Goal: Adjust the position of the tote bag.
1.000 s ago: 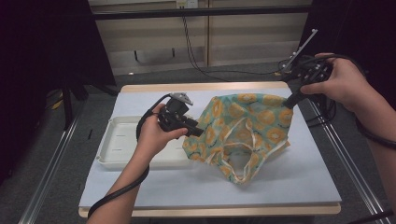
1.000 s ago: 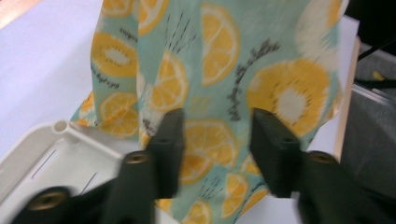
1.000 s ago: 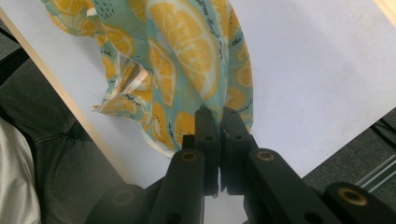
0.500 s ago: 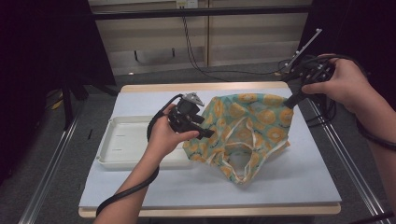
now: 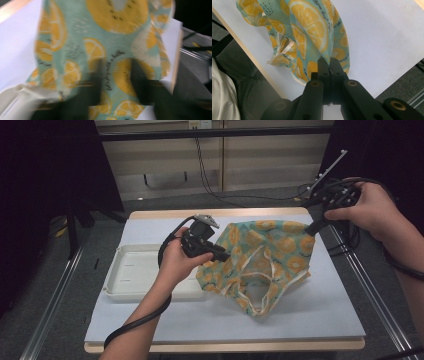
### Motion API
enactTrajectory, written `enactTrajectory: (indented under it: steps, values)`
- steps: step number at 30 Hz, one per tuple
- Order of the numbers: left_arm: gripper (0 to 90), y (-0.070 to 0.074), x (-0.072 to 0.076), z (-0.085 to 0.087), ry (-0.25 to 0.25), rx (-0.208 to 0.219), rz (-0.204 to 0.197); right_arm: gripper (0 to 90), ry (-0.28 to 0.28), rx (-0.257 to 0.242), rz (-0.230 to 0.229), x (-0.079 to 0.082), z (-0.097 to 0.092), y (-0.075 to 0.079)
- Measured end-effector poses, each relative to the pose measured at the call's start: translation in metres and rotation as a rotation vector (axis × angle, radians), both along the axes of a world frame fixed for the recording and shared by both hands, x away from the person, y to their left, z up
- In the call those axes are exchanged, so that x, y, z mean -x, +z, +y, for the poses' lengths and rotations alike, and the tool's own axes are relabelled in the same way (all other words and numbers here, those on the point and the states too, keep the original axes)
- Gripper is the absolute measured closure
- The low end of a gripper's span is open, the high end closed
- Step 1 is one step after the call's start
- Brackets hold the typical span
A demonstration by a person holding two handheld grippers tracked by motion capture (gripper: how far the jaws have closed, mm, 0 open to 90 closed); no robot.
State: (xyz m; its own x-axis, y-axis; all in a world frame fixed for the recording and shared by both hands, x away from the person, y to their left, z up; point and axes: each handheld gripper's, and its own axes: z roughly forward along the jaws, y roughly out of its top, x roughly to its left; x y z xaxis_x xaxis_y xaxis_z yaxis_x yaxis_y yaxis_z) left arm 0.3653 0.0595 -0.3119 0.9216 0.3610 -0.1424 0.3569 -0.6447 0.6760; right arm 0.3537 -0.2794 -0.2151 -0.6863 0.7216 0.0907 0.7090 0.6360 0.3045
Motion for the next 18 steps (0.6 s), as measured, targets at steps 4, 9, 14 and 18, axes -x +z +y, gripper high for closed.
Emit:
enactTrajectory:
  steps: [4,9,14,18]
  values:
    - [19.0,0.002,0.005,-0.002,0.016,0.001,-0.015,89.9,0.002,0.003,0.002,0.0,0.002,0.0]
    - [4.7,-0.012,0.008,-0.016,0.068,-0.02,-0.055,89.7,0.001,0.002,0.003,0.0,0.002,0.0]
    - [26.4,-0.021,0.004,-0.02,0.066,-0.017,-0.068,89.4,-0.002,0.0,0.008,0.0,0.001,0.0]
    - [75.6,-0.018,-0.003,-0.015,0.038,-0.002,-0.059,89.3,-0.004,-0.012,0.004,-0.001,-0.001,-0.001]
